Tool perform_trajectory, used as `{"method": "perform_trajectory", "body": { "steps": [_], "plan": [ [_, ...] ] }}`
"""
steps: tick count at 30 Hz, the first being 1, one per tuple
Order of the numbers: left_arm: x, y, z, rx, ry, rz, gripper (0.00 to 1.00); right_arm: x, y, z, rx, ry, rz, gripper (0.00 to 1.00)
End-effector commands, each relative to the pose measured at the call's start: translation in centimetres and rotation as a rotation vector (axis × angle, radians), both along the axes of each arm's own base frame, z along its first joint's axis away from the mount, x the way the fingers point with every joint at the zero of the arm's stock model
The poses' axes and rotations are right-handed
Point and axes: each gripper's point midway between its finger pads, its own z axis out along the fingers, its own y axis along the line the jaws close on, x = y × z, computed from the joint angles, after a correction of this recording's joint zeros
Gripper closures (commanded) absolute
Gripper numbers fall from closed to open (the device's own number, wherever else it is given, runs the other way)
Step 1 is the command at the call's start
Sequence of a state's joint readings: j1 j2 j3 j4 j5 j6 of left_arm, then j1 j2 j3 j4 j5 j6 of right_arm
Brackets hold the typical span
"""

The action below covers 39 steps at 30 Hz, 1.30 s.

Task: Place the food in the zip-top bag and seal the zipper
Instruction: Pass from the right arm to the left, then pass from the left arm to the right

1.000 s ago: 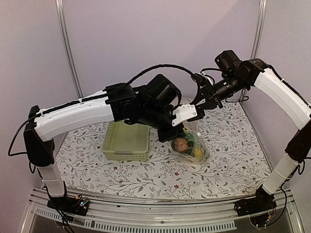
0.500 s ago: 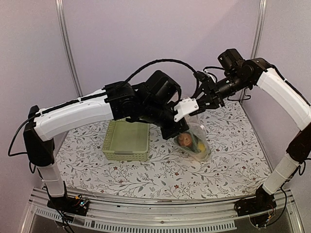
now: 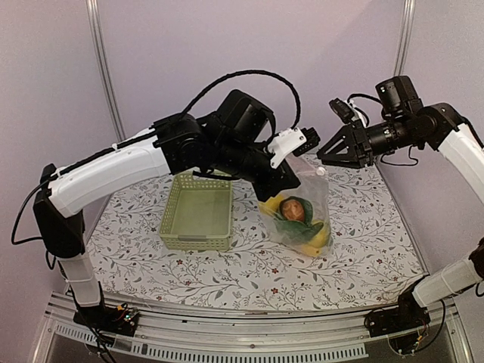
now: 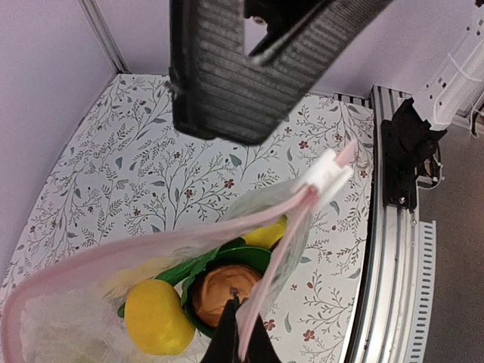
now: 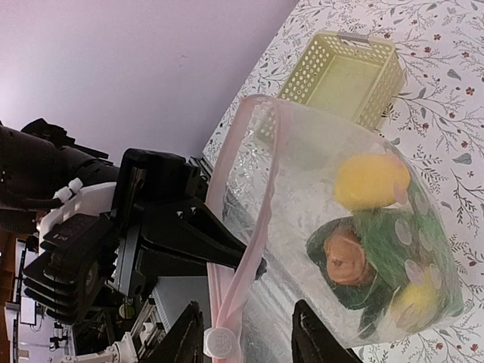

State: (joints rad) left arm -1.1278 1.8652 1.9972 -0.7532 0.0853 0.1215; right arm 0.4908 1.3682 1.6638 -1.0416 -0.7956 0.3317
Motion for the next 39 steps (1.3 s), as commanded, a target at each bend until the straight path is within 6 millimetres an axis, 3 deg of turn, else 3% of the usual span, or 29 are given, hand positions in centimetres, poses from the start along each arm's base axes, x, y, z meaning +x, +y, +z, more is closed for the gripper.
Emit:
{"method": "perform_trajectory", "body": {
  "steps": [1, 5, 14, 20, 28, 39],
  "plan": [
    [1.3, 0.3, 0.9, -0.041, 0.009, 0.030, 1.00, -0.1, 0.4, 0.0, 0.063, -0.126, 0.049, 0.60],
    [2.1, 0.8, 0.4, -0.039, 0.033, 0.058, 1.00, -0.8, 0.5, -0.3, 0.099, -0.162, 0.078, 0.60],
    [3.0, 0.2, 0.2, -0.081, 0.072, 0.066, 1.00, -2.2, -0.3, 1.4, 0.104, -0.279, 0.103, 0.58],
    [3.1, 0.1, 0.2, -0.089, 0.080, 0.062, 1.00, -0.8, -0.6, 0.0, 0.028, -0.329, 0.081, 0.63],
    [3.2, 0.1, -0.1, -0.092, 0.101, 0.065, 1.00, -0.1, 0.0, -0.1, -0.016, -0.430, 0.102, 0.70],
    [3.8, 0.2, 0.1, -0.105, 0.113, 0.082, 1.00, -0.9, 1.2, -0.9, -0.025, -0.437, 0.155, 0.70]
  ]
}}
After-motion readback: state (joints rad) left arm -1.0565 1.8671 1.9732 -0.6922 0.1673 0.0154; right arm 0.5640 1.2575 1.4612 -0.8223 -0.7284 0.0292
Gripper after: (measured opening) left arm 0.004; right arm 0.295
